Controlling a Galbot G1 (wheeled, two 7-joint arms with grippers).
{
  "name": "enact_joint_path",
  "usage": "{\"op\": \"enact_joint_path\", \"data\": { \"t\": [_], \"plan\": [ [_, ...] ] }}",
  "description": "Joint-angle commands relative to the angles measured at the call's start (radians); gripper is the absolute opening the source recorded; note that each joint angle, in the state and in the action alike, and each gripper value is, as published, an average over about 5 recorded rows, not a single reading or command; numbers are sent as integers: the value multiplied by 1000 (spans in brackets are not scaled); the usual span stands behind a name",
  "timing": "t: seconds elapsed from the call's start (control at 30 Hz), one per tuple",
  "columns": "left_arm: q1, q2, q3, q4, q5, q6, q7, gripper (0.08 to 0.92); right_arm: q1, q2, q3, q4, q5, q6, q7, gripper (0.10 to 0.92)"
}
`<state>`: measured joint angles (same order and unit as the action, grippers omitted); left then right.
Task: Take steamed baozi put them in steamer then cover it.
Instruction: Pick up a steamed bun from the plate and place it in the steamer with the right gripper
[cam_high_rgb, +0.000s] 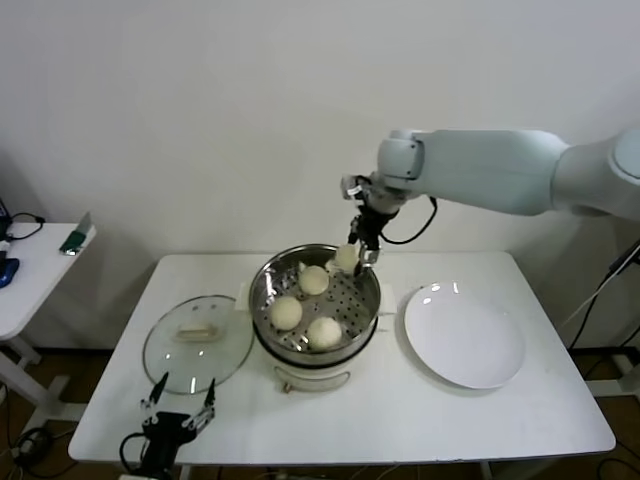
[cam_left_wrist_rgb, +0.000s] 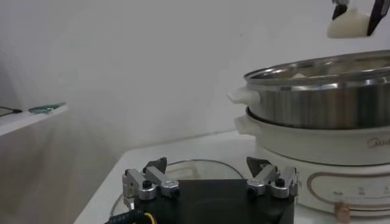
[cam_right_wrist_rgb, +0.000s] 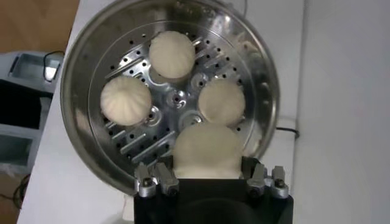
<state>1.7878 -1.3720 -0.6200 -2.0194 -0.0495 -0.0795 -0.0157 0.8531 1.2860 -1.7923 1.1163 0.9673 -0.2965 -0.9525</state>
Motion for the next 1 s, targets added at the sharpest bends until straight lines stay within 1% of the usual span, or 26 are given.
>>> {"op": "enact_joint_path", "data": {
  "t": [0.03,0.37,0.73,0.93,1.0],
  "plan": [
    [-1,6,7,4,-12,2,-9,823,-70,73,-45,-18,2,-12,26,704],
    [-7,11,-5,12,-20,4,-10,823,-139,77,-29,-37,-53,-14,41,704],
    [-10,6,-3,16,-15,4,-10,823,-149,65,-20,-24,-74,-16,50,719],
    [-7,5,-4,14,-15,4,-10,823,-136,51,-9,-5,-77,-27,43,807],
    [-9,5,-5,14,-15,4,-11,823,-122,43,-4,-2,-80,-25,35,819]
  ]
}}
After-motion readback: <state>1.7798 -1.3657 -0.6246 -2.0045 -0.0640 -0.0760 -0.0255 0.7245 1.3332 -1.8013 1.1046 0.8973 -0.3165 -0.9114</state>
